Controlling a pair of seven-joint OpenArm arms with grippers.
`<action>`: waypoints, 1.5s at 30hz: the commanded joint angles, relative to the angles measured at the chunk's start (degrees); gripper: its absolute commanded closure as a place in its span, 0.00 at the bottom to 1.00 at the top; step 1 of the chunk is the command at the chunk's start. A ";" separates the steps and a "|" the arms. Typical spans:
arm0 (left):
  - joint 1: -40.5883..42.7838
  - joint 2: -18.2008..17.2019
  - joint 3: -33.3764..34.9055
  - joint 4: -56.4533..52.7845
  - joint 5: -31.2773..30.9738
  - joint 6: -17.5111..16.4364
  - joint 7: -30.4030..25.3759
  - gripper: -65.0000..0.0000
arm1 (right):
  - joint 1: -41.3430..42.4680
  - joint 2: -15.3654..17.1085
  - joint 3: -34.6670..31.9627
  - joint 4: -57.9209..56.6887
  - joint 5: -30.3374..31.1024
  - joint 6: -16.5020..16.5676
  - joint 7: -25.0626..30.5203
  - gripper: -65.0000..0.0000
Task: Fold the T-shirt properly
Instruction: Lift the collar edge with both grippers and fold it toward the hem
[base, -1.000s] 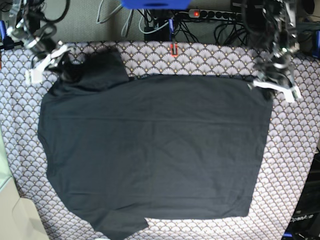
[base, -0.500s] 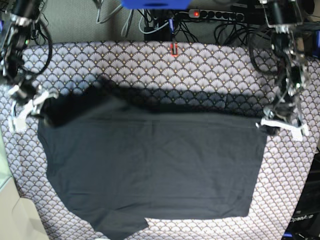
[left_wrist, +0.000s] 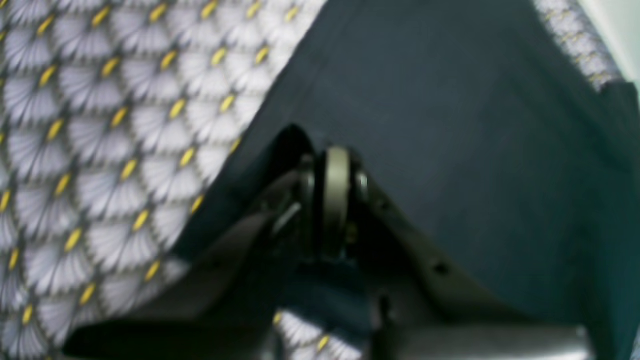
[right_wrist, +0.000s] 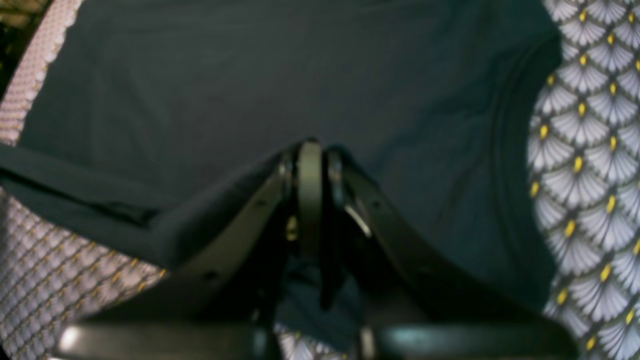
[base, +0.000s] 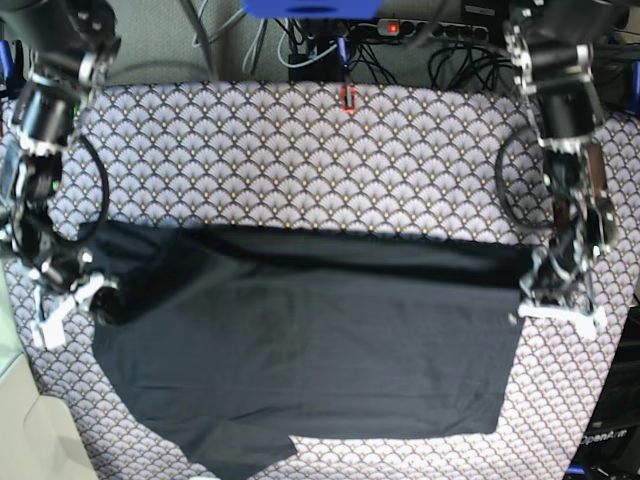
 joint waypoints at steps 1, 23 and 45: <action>-2.59 -1.22 -0.27 -0.60 -0.07 -0.14 -1.49 1.00 | 2.71 0.92 0.32 0.06 0.22 0.41 1.18 1.00; -12.00 2.12 -0.36 -11.07 8.20 -0.23 -4.66 1.00 | 12.29 -0.83 -6.19 -9.17 -7.60 0.41 6.80 1.00; -12.35 0.89 -0.71 -10.89 8.20 -0.23 -4.83 1.00 | 20.21 2.51 -12.34 -20.78 -7.60 0.41 11.90 1.00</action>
